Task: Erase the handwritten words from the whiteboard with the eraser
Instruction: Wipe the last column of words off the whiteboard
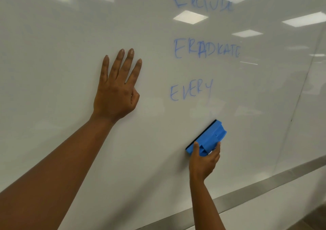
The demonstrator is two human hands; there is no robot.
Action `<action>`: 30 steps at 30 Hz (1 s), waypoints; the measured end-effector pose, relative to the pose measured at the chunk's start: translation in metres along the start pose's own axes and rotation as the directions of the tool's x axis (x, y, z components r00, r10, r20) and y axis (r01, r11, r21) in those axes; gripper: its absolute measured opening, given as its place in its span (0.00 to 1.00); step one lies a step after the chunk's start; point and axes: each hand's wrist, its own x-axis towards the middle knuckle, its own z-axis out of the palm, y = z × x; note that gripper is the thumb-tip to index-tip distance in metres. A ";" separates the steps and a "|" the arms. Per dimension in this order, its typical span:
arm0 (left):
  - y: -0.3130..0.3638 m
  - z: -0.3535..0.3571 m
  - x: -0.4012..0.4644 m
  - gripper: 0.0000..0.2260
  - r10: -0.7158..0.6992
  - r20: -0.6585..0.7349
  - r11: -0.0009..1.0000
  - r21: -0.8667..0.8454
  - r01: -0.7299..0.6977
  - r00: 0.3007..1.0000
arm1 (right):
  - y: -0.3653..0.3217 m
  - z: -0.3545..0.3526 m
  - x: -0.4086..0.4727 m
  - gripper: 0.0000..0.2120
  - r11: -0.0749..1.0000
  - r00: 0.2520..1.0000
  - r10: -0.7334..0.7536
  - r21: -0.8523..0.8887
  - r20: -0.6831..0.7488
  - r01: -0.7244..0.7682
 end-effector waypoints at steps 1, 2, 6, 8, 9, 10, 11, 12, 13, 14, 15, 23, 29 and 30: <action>0.000 0.000 0.000 0.28 -0.002 0.000 1.000 0.002 0.002 1.000 | 0.001 0.001 -0.007 0.35 0.999 1.000 -0.022 0.025 0.000 0.022; 0.001 0.000 0.000 0.28 -0.003 0.000 1.000 0.004 0.003 1.000 | 0.000 0.003 -0.015 0.34 0.997 0.998 -0.061 0.043 0.004 0.061; 0.001 0.000 0.000 0.28 -0.003 -0.002 1.000 0.012 0.003 1.000 | -0.011 0.012 -0.033 0.32 0.960 0.960 -0.276 0.067 0.037 0.273; 0.000 0.000 0.000 0.28 -0.004 -0.001 1.000 0.010 0.004 1.000 | -0.018 0.013 -0.025 0.32 0.946 0.947 -0.320 0.055 0.023 0.318; 0.000 0.000 -0.001 0.28 -0.002 -0.001 1.000 0.008 0.002 1.000 | -0.020 0.013 -0.018 0.32 0.945 0.946 -0.324 0.054 0.010 0.323; 0.000 0.000 -0.001 0.28 0.000 -0.002 1.000 0.008 0.000 1.000 | -0.022 0.012 -0.010 0.32 0.946 0.947 -0.320 0.057 -0.004 0.320; 0.000 0.000 -0.001 0.28 0.001 -0.004 1.000 0.010 -0.001 1.000 | -0.023 0.011 -0.003 0.32 0.949 0.951 -0.309 0.057 -0.015 0.309; 0.000 0.000 -0.001 0.28 0.002 -0.007 1.000 0.013 -0.002 1.000 | -0.023 0.010 0.004 0.31 0.955 0.956 -0.292 0.055 -0.024 0.293; 0.000 0.000 -0.001 0.28 0.002 -0.010 1.000 0.017 -0.002 1.000 | -0.023 0.010 0.010 0.31 0.960 0.961 -0.273 0.052 -0.032 0.274; 0.000 0.001 -0.001 0.28 0.002 -0.011 1.000 0.019 -0.002 1.000 | -0.022 0.009 0.014 0.31 0.965 0.966 -0.254 0.047 -0.039 0.256; 0.001 0.001 -0.001 0.28 0.001 -0.011 1.000 0.022 -0.001 1.000 | -0.021 0.008 0.017 0.31 0.970 0.970 -0.237 0.042 -0.046 0.239; 0.002 0.001 -0.002 0.28 -0.008 -0.003 0.999 0.037 0.008 1.000 | -0.017 0.014 -0.002 0.32 0.975 0.973 -0.222 -0.006 -0.059 0.223; 0.002 0.000 -0.002 0.28 -0.005 -0.010 0.999 0.038 0.006 1.000 | -0.026 0.010 0.016 0.31 0.970 0.968 -0.242 -0.037 -0.057 0.241; 0.002 0.000 -0.002 0.28 -0.005 -0.010 0.999 0.036 0.005 1.000 | -0.027 0.011 0.017 0.31 0.977 0.975 -0.212 -0.030 -0.067 0.210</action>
